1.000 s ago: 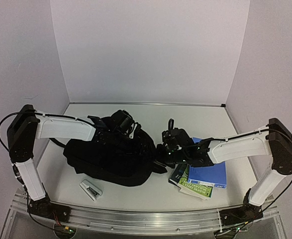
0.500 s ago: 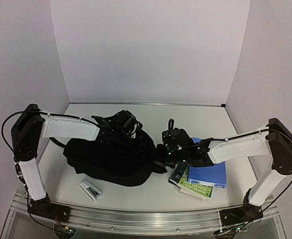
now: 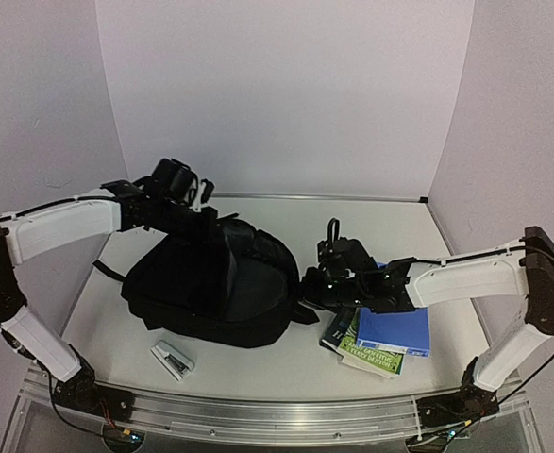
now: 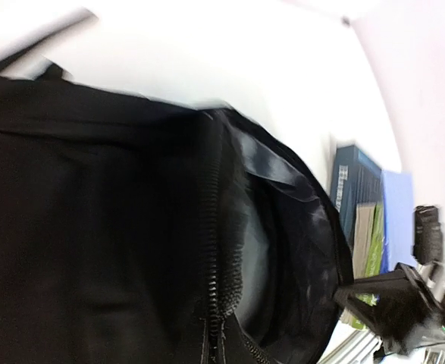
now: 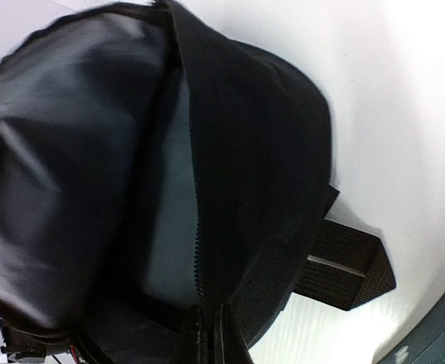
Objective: Pack the student bag
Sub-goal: Unzip the student bag at the center of the board, then pick up the files from the center of the board.
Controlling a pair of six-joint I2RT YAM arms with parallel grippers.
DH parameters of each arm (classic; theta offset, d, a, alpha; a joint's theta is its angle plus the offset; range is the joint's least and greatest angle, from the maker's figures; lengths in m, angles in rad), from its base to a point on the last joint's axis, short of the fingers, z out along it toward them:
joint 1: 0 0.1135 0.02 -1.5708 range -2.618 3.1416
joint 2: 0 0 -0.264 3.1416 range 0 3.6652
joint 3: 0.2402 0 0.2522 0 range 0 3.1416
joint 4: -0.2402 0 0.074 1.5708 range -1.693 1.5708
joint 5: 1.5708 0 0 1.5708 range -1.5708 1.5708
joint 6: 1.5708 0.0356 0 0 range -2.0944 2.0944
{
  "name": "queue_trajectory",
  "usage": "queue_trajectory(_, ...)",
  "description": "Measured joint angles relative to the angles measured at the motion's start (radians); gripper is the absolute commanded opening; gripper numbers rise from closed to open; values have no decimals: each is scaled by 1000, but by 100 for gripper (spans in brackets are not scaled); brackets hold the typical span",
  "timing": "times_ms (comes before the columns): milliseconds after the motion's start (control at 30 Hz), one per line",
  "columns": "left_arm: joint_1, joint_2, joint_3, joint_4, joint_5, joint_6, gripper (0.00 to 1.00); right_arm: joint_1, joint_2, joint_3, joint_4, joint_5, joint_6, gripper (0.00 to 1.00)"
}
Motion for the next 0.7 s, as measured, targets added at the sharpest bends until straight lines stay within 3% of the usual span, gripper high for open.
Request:
queue_trajectory(100,131,-83,18,-90,56,58,0,-38,-3,0,-10,0,-24,0)
queue_trajectory(267,326,-60,95,-289,164,196,0,-111,-1,10,-21,-12,-80,0)
queue_trajectory(400,390,-18,101,-388,187,279,0,-164,22,41,-25,-29,-128,0)
queue_trajectory(567,402,-12,45,-376,227,333,0,-207,90,96,-33,-42,-195,1)
queue_trajectory(600,402,-12,26,-363,243,341,0,-210,104,107,-35,-44,-206,6)
queue_trajectory(700,402,-12,-17,-334,283,362,0,-212,143,149,-51,-59,-235,33)
